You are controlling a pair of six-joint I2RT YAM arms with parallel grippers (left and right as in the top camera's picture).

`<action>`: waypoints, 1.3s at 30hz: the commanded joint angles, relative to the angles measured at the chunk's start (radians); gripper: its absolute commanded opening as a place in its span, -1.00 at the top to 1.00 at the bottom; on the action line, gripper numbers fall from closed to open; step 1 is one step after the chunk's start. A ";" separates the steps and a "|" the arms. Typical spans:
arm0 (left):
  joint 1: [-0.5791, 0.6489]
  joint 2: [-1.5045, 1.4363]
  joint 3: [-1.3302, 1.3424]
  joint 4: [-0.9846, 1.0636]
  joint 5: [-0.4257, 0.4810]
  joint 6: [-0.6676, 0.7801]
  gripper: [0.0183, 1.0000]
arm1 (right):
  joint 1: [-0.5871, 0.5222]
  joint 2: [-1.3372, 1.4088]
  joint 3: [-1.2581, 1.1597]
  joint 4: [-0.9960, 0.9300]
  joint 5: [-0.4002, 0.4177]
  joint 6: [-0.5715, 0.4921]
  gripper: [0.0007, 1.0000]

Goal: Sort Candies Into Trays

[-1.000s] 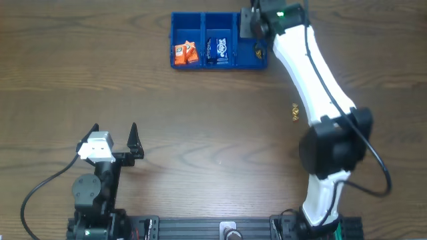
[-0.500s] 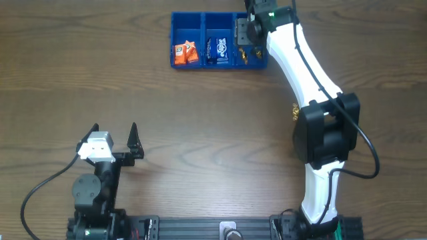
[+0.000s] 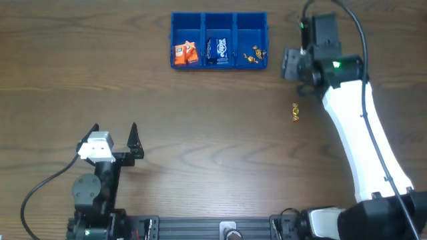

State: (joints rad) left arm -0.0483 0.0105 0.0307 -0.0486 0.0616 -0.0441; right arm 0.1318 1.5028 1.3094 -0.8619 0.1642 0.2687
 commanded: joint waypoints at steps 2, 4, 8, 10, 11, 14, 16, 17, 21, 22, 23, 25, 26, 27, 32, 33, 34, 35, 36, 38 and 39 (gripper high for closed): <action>0.004 -0.007 -0.026 -0.025 0.009 0.015 -1.00 | -0.102 0.045 -0.248 0.049 -0.045 -0.009 -0.39; 0.004 -0.007 -0.026 -0.025 0.009 0.015 -1.00 | -0.122 0.061 -0.279 0.080 -0.068 -0.028 -0.36; 0.004 -0.007 -0.026 -0.025 0.009 0.015 -1.00 | -0.127 0.108 -0.288 0.135 -0.096 -0.086 -0.35; 0.004 -0.007 -0.026 -0.025 0.009 0.015 -1.00 | -0.127 0.147 -0.288 0.169 -0.097 -0.104 -0.35; 0.004 -0.007 -0.026 -0.025 0.009 0.015 -1.00 | -0.126 0.169 -0.288 0.183 -0.097 -0.114 -0.35; 0.004 -0.007 -0.026 -0.025 0.009 0.015 -1.00 | -0.116 0.220 -0.287 0.213 -0.097 -0.122 -0.35; 0.004 -0.007 -0.026 -0.025 0.009 0.015 -1.00 | -0.103 0.244 -0.287 0.236 -0.097 -0.137 -0.36; 0.004 -0.007 -0.026 -0.025 0.009 0.015 -1.00 | -0.100 0.249 -0.287 0.242 -0.096 -0.138 -0.35; 0.004 -0.007 -0.026 -0.025 0.009 0.015 -1.00 | -0.099 0.262 -0.287 0.245 -0.096 -0.141 -0.34; 0.004 -0.007 -0.026 -0.025 0.009 0.015 -0.99 | -0.099 0.270 -0.287 0.245 -0.096 -0.144 -0.35; 0.004 -0.007 -0.026 -0.025 0.009 0.015 -1.00 | -0.099 0.275 -0.287 0.247 -0.096 -0.144 -0.34; 0.004 -0.007 -0.026 -0.025 0.009 0.015 -1.00 | -0.098 0.290 -0.287 0.252 -0.096 -0.146 -0.34; 0.004 -0.007 -0.026 -0.025 0.009 0.015 -1.00 | -0.098 0.291 -0.287 0.252 -0.096 -0.147 -0.33; 0.004 -0.007 -0.026 -0.025 0.009 0.015 -1.00 | -0.098 0.291 -0.287 0.251 -0.096 -0.147 -0.33; 0.004 -0.007 -0.026 -0.025 0.009 0.015 -1.00 | -0.098 0.291 -0.288 0.244 -0.095 -0.148 -0.30; 0.004 -0.007 -0.026 -0.025 0.009 0.015 -1.00 | -0.098 0.291 -0.288 0.245 -0.095 -0.148 -0.27; 0.004 -0.007 -0.026 -0.025 0.009 0.015 -1.00 | -0.098 0.293 -0.288 0.246 -0.095 -0.148 -0.26; 0.004 -0.007 -0.026 -0.025 0.009 0.015 -1.00 | -0.098 0.293 -0.288 0.246 -0.095 -0.148 -0.26; 0.004 -0.007 -0.026 -0.025 0.009 0.015 -1.00 | -0.098 0.295 -0.288 0.248 -0.095 -0.148 -0.25; 0.004 -0.007 -0.026 -0.025 0.009 0.015 -1.00 | -0.098 0.301 -0.288 0.249 -0.095 -0.148 -0.25; 0.004 -0.007 -0.026 -0.025 0.009 0.015 -1.00 | -0.098 0.305 -0.288 0.249 -0.090 -0.148 -0.24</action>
State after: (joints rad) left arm -0.0483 0.0101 0.0307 -0.0486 0.0624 -0.0437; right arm 0.0303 1.7832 1.0237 -0.6155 0.0669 0.1314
